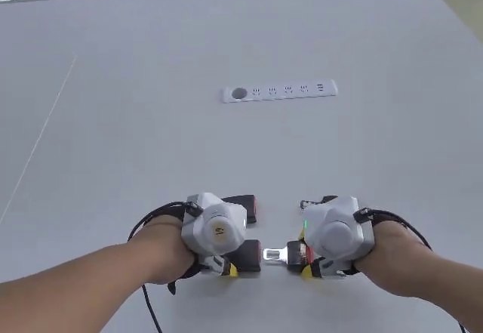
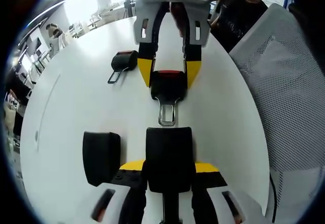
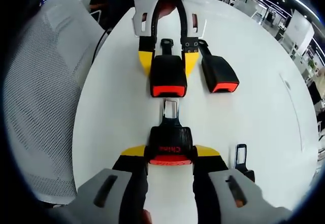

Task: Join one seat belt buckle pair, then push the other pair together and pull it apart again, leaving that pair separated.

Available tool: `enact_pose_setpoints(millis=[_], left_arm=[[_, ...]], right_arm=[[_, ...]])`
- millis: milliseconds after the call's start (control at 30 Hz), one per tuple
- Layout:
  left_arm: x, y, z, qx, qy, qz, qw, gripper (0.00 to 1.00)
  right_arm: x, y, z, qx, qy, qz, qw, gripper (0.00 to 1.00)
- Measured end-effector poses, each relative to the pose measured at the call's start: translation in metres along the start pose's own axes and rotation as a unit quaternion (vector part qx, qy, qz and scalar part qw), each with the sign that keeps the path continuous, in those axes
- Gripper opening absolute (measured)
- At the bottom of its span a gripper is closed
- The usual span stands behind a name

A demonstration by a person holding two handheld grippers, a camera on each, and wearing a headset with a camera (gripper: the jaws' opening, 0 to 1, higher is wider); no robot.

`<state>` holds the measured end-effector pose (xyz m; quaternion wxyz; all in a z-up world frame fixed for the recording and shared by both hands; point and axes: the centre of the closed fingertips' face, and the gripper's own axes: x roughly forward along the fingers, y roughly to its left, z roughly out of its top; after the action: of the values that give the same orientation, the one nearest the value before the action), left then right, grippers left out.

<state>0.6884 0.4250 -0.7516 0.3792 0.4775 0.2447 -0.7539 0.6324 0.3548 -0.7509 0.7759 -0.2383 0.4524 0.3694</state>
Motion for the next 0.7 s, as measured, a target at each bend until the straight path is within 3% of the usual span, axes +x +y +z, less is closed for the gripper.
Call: enact_pose_setpoints(millis=[700], left_arm=[[0.000, 0.001, 0.000, -0.011, -0.005, 0.002, 0.9999, 0.34]], right_arm=[[0.005, 0.002, 0.014, -0.018, -0.002, 0.002, 0.9998, 0.32]])
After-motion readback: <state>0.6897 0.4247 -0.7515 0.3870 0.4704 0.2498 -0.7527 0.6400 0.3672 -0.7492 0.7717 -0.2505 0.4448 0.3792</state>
